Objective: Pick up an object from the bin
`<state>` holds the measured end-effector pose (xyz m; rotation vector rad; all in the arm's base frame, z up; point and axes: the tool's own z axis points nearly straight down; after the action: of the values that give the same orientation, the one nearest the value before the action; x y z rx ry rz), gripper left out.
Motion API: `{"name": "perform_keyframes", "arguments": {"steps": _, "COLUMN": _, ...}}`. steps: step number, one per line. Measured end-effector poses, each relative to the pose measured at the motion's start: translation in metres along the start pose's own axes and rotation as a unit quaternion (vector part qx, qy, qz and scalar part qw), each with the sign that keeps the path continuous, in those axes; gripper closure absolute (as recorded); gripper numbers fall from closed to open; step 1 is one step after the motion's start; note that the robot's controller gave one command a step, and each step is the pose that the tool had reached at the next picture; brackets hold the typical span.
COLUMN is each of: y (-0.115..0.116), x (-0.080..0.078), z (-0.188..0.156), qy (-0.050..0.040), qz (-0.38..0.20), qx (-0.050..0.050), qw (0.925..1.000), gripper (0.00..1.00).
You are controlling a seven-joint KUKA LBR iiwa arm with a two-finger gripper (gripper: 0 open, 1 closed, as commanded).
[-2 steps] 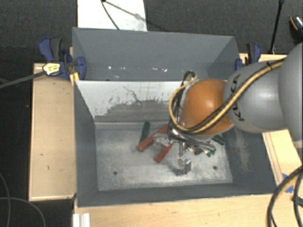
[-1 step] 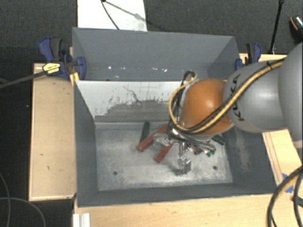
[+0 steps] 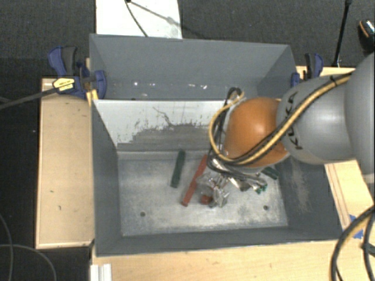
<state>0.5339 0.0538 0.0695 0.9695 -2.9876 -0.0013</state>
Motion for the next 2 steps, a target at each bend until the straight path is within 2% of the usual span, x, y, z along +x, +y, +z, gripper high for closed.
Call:
{"name": "perform_keyframes", "arguments": {"steps": 1, "y": 0.000, "x": -0.001, "z": -0.047, "qy": -0.0032, "qz": 0.002, "qx": 0.002, "qw": 1.0000, "gripper": 1.00}}
{"name": "perform_keyframes", "arguments": {"steps": 2, "y": -0.001, "x": -0.003, "z": -0.072, "qy": -0.0030, "qz": 0.005, "qx": 0.002, "qw": 1.0000, "gripper": 1.00}}
